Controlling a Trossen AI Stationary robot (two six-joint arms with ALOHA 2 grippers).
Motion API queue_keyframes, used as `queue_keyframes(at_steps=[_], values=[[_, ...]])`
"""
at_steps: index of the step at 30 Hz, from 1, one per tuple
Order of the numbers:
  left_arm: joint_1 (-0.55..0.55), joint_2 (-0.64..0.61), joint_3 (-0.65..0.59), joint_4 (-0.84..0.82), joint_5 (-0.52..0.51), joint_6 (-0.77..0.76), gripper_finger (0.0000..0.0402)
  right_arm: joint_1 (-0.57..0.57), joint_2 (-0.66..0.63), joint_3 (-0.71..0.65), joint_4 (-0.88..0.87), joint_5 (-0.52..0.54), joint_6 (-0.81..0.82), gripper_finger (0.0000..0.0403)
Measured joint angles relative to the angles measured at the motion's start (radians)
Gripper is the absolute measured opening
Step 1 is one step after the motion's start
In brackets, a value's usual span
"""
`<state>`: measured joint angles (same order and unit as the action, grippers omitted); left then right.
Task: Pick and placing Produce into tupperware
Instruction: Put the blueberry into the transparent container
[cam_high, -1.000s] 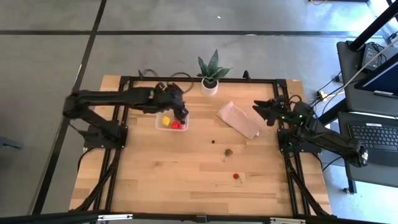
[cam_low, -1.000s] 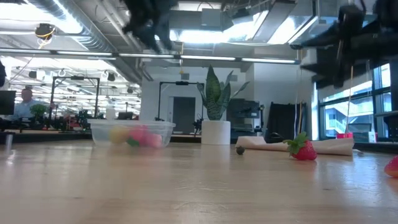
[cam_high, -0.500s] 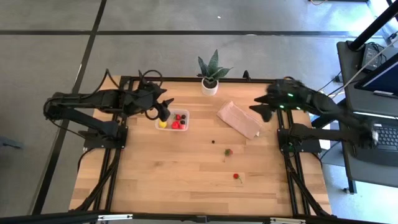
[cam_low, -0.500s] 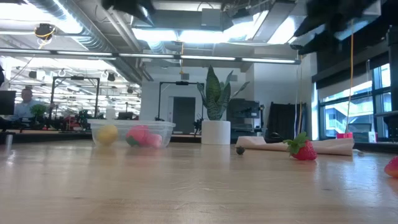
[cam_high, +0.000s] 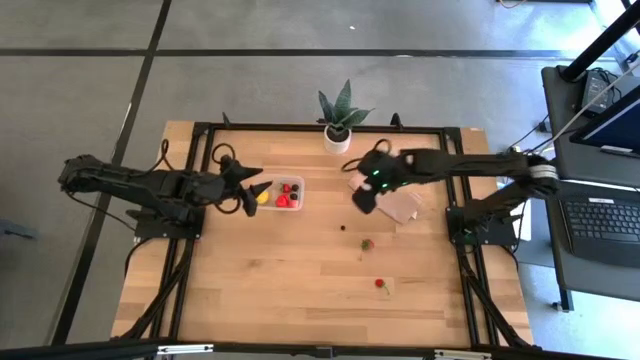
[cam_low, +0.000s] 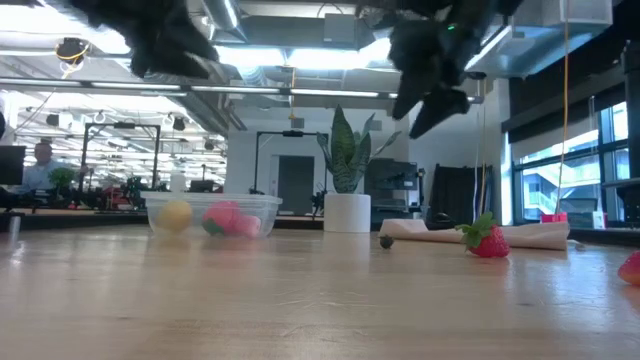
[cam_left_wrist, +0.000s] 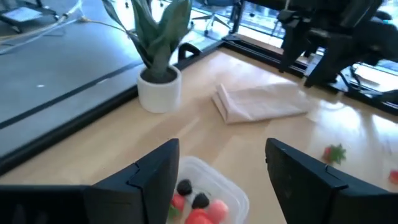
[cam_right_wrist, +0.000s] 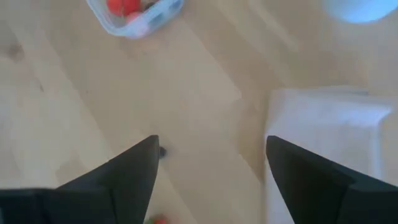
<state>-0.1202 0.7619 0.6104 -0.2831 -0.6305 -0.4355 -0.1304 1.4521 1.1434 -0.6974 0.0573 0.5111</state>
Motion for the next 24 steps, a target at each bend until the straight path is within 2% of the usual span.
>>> queue_keyframes(at_steps=[6, 12, 24], values=[[-0.008, -0.063, -0.075, 0.008, 0.020, -0.001, 0.0229, 0.077, 0.181, 0.096, 0.000, 0.028, 0.056, 0.0297], [-0.008, -0.083, -0.079, 0.009, 0.040, 0.065, 0.0229, 0.129, 0.319, 0.147, 0.000, 0.029, 0.080, 0.0297], [-0.008, -0.095, -0.078, 0.004, 0.125, 0.159, 0.0229, 0.218, 0.437, 0.158, -0.007, 0.029, 0.239, 0.0297]])
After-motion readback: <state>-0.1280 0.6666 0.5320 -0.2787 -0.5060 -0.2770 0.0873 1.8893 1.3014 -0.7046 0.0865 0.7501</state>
